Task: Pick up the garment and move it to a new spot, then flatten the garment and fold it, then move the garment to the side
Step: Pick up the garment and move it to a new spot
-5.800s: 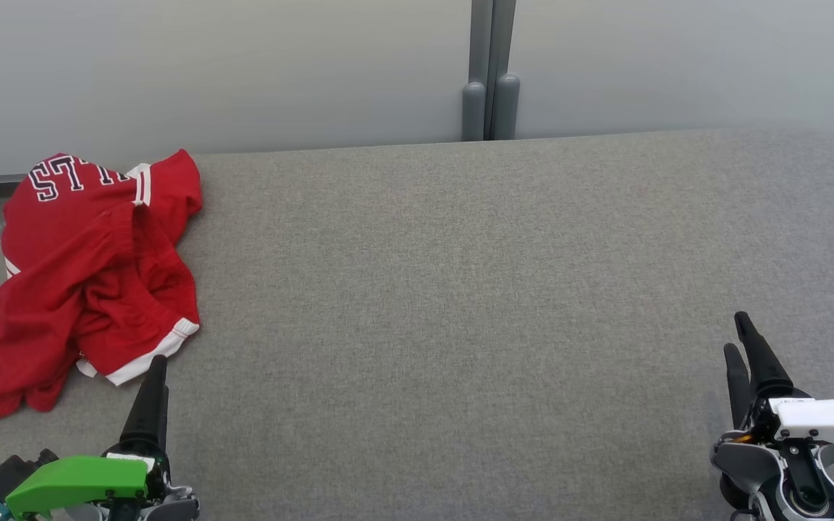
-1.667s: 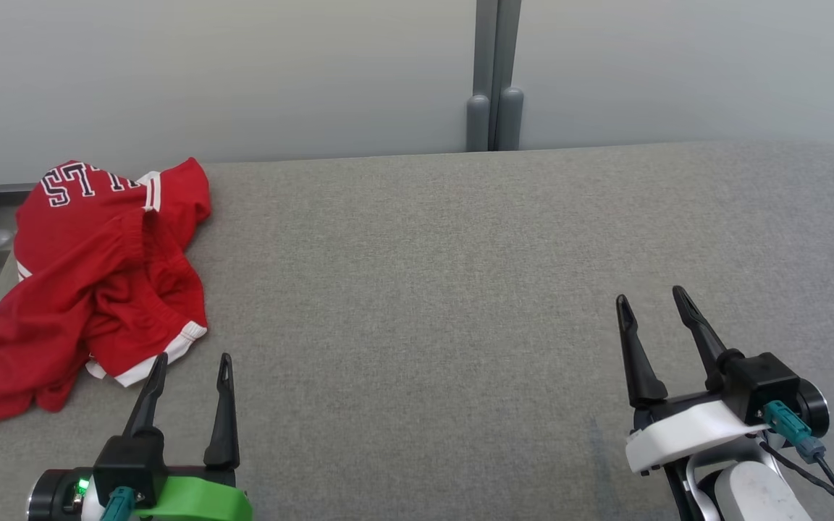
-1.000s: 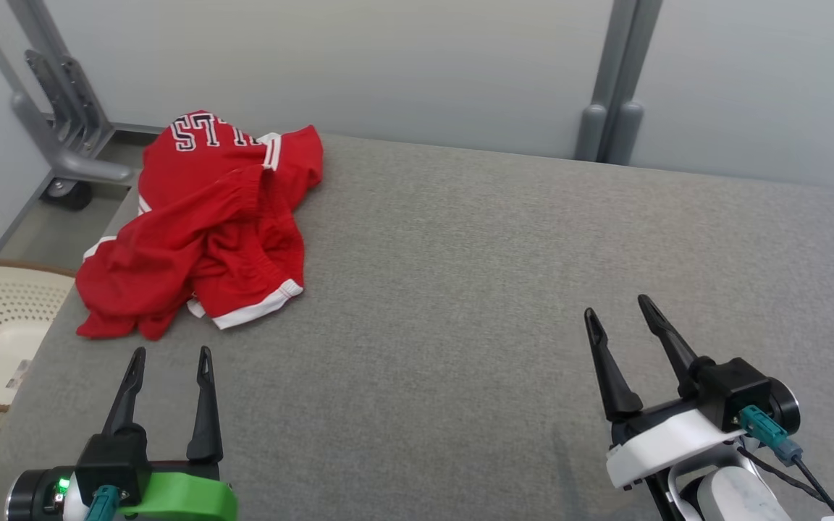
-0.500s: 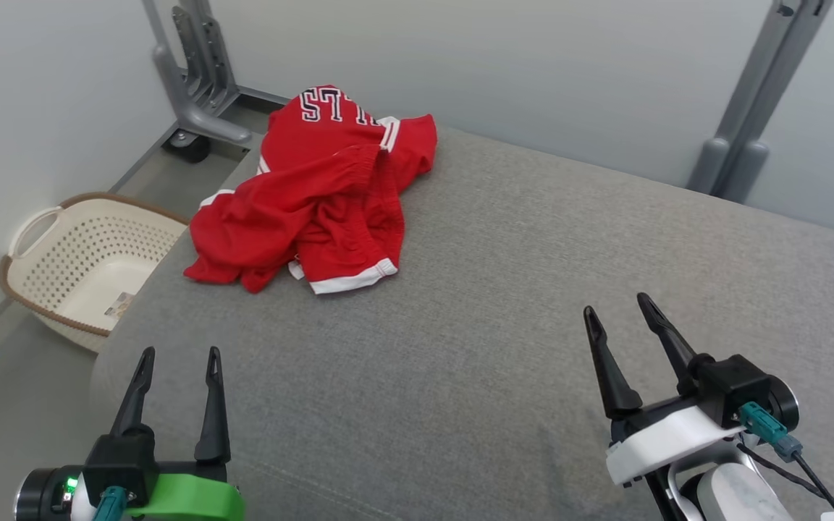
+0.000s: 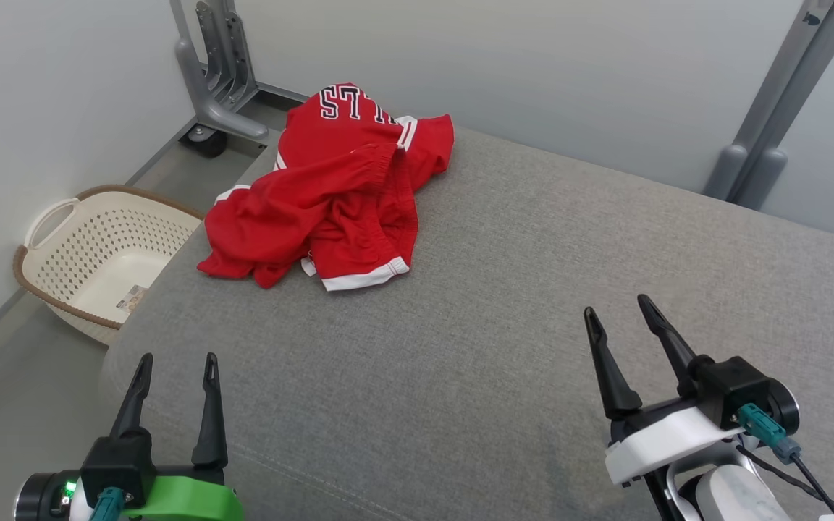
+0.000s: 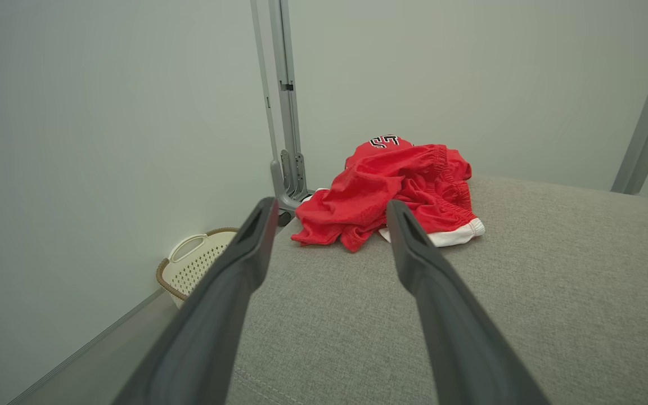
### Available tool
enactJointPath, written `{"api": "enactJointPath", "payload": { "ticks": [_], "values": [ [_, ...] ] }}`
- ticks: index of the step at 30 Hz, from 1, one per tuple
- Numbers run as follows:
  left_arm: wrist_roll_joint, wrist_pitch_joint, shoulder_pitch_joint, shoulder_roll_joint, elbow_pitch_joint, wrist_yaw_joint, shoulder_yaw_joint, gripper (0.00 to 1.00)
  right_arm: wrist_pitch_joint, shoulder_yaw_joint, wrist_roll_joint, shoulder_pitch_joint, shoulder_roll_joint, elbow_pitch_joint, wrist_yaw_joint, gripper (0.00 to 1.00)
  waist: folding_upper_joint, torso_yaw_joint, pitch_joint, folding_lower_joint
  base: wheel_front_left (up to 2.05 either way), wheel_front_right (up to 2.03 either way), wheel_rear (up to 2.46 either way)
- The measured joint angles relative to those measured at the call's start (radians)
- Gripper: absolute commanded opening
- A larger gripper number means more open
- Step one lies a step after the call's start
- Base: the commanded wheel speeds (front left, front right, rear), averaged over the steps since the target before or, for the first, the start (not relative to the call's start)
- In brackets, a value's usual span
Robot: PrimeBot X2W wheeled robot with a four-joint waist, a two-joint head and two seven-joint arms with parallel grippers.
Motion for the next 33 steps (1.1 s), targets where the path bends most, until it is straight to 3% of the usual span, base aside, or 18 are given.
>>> {"api": "enactJointPath", "payload": {
  "ticks": [7, 16, 33],
  "values": [
    [-0.001, 0.0, -0.018, 0.006, 0.003, -0.017, 0.002, 1.0, 0.0, -0.029, -0.01, -0.002, -0.014, -0.021, -0.009, 1.0, 0.0, -0.036, 0.033, 0.0, 0.0, 0.0, 0.0],
    [-0.001, 0.006, -0.22, 0.026, 0.056, -0.028, 0.015, 1.0, 0.0, -0.041, -0.028, -0.044, -0.041, -0.043, -0.009, 1.0, 0.0, -0.082, 0.085, 0.0, 0.0, 0.0, 0.0],
    [-0.11, 0.251, -0.615, 0.034, 0.298, -0.024, 0.122, 1.0, 0.0, -0.048, -0.067, -0.153, -0.088, -0.09, 0.005, 1.0, 0.0, -0.188, 0.211, 0.0, 0.0, 0.0, 0.0]
  ]
}}
